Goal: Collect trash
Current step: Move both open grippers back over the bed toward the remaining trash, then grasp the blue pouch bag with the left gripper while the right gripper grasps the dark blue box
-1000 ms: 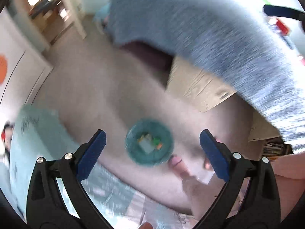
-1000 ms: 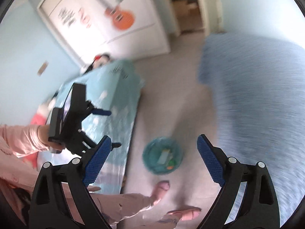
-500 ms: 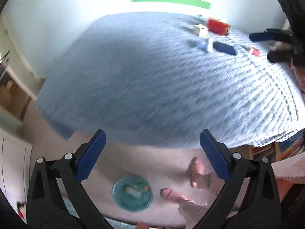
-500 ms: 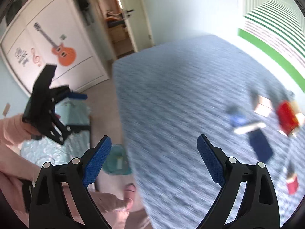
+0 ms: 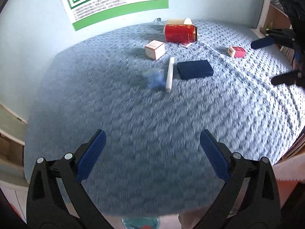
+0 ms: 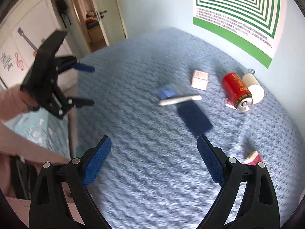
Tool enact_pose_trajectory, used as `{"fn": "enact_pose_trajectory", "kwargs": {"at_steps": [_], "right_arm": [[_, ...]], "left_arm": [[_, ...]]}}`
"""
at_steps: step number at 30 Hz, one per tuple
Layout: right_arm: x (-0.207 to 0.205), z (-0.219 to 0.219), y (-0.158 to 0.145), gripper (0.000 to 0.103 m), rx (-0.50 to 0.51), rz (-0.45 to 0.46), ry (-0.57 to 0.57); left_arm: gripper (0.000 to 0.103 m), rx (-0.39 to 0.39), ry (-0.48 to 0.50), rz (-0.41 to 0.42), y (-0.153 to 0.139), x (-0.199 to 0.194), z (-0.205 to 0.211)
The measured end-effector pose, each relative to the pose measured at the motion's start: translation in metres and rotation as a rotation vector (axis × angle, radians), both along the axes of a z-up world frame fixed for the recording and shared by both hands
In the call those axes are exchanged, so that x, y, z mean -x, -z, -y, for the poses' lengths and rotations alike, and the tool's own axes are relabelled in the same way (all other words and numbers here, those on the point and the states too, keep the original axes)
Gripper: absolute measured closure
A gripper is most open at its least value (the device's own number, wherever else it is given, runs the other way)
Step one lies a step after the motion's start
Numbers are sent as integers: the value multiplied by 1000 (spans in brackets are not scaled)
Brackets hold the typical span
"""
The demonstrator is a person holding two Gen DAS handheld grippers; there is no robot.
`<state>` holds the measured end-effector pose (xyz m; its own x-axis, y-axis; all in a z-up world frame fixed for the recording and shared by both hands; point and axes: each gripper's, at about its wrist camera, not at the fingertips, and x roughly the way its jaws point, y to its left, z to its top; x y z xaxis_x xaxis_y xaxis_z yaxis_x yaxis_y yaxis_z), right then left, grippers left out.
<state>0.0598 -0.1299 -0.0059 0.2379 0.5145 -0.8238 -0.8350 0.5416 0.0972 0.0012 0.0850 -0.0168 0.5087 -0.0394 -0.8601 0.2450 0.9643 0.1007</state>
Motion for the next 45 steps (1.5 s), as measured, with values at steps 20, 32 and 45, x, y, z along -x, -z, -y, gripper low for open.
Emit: {"fn": "enact_pose_trajectory", "kwargs": {"at_steps": [20,32,45], "right_arm": [[-75,-36,53,13,67,-31,-19],[-123,-50,94,14,96,-83,-65],[-128,-59,117,46,148,-73,-137]], "left_arm": [[7,-30,150,-80,44,-117,-2],[7,-35,174,-153,86,-167,4],[49,39,208,-210,104,-186,4]]}}
